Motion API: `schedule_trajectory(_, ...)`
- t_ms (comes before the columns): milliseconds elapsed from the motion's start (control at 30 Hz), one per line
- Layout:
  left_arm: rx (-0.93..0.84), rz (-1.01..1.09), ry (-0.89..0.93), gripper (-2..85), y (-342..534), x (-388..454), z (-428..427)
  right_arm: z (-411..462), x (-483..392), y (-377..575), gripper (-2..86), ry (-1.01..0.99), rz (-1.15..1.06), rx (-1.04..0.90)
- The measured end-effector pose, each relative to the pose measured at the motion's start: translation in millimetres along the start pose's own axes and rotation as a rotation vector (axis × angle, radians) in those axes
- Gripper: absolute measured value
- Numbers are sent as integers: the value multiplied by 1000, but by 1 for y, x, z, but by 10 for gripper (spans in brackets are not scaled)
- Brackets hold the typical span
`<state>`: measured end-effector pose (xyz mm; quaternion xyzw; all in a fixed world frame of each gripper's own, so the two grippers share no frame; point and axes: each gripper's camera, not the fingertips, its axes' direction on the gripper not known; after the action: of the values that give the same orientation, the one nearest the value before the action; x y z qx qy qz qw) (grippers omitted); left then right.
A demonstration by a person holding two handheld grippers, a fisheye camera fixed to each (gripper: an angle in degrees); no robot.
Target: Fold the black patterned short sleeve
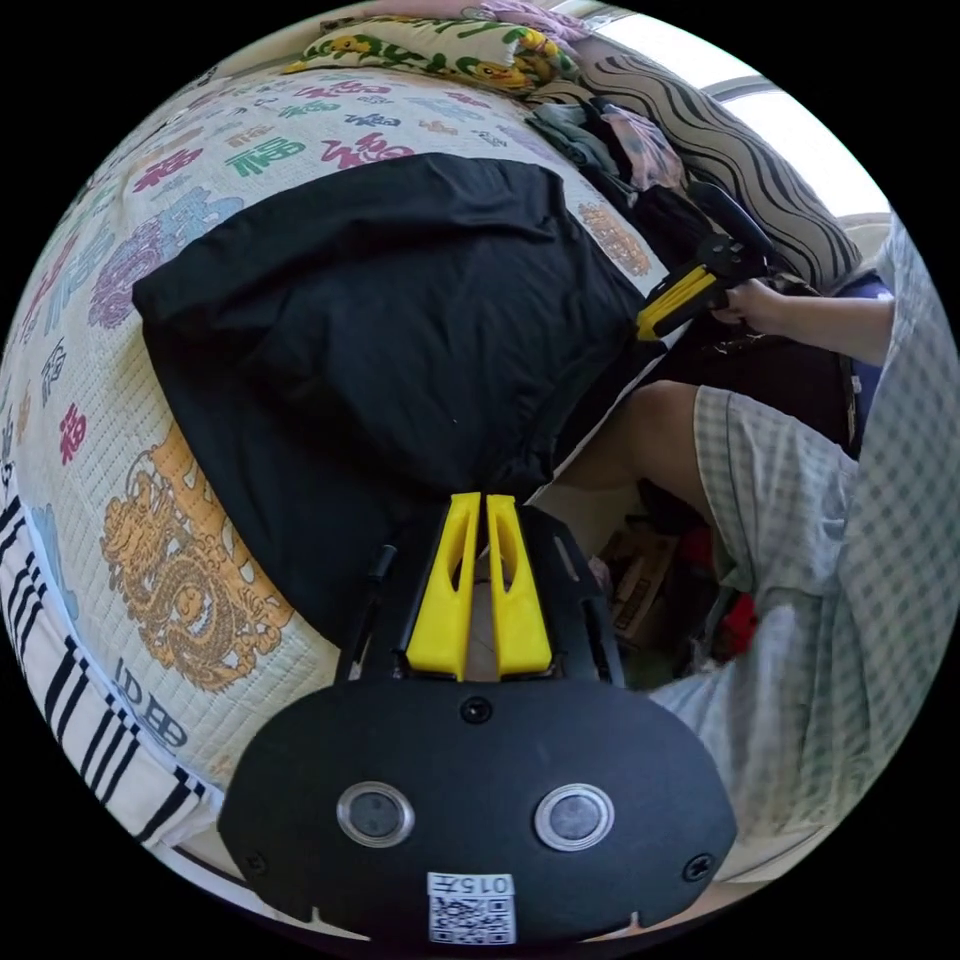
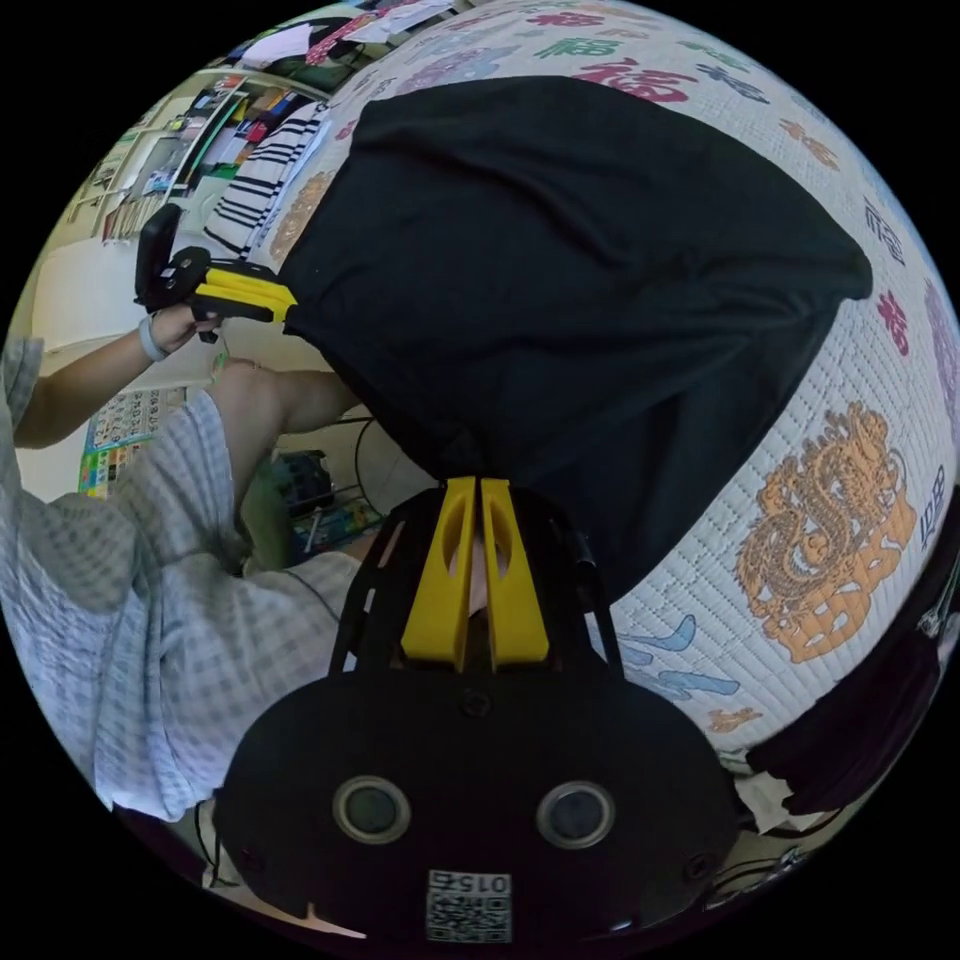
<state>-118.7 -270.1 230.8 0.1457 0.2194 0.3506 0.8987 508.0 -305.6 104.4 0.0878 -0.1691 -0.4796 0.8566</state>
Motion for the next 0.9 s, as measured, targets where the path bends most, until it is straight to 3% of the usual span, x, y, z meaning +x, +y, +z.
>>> schedule_trajectory(333, 47, 202, -38, 53, 57, 10, 20, 39, -8, 33, -7, 59, 97, 77)
schedule_trajectory(500, 103, 203, -29, 59, 82, 5, 25, 51, -4, 50, -3, 22, 114, 128)
schedule_trajectory(800, 223, 147, 81, 113, 140, -1, 2, 42, -3, 90, 44, -108, 437, 241)
schedule_trajectory(900, 285, 114, 19, 113, 154, 0, -21, 20, -4, 100, 50, -145, 507, 259)
